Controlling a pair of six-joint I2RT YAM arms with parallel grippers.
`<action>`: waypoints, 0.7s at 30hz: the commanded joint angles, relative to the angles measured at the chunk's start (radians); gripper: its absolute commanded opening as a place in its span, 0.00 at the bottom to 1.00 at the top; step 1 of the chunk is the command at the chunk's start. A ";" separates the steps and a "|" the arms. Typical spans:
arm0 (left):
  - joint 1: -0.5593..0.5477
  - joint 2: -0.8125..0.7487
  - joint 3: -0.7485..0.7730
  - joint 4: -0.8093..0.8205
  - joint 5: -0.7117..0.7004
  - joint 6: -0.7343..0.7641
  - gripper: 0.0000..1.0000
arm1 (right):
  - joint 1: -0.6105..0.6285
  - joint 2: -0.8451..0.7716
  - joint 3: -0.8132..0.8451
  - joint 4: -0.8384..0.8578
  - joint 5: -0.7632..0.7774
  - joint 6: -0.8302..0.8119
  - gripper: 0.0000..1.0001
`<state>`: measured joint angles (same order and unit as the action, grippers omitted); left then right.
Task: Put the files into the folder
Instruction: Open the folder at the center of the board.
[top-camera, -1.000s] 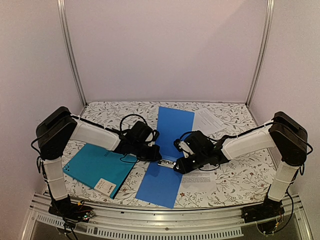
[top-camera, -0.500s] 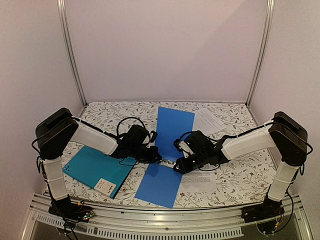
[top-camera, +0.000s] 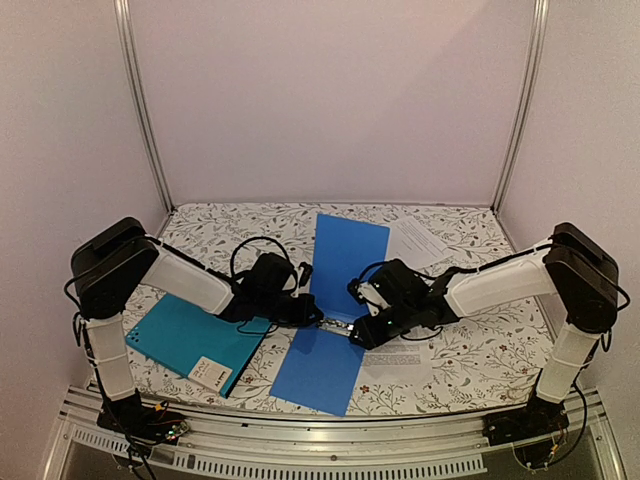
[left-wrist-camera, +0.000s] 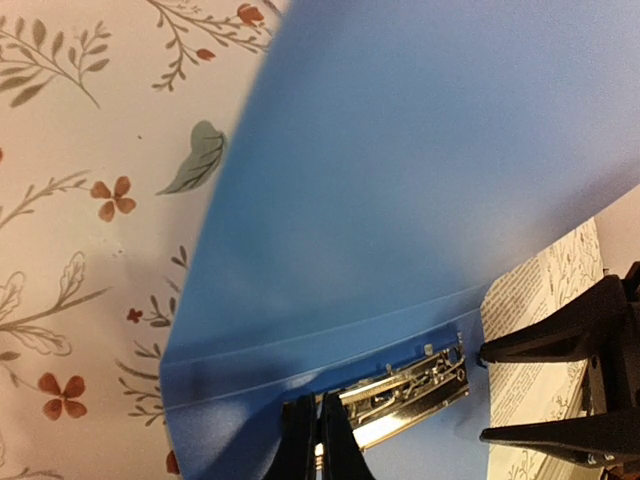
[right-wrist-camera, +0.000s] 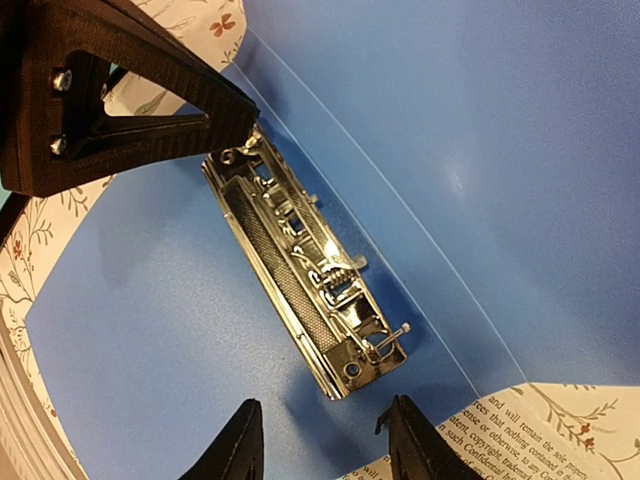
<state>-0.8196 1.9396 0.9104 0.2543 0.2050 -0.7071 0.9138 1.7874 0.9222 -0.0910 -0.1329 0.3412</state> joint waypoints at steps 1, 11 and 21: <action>-0.001 0.043 -0.054 -0.161 -0.030 0.019 0.00 | -0.004 -0.049 0.039 -0.092 0.042 -0.051 0.45; -0.006 0.031 -0.057 -0.161 -0.033 0.032 0.00 | -0.004 -0.001 0.152 -0.147 0.094 -0.167 0.56; -0.009 0.029 -0.056 -0.164 -0.038 0.043 0.00 | -0.005 0.126 0.229 -0.156 0.097 -0.296 0.61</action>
<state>-0.8246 1.9373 0.9012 0.2691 0.2001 -0.6956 0.9138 1.8580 1.1244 -0.2234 -0.0364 0.1177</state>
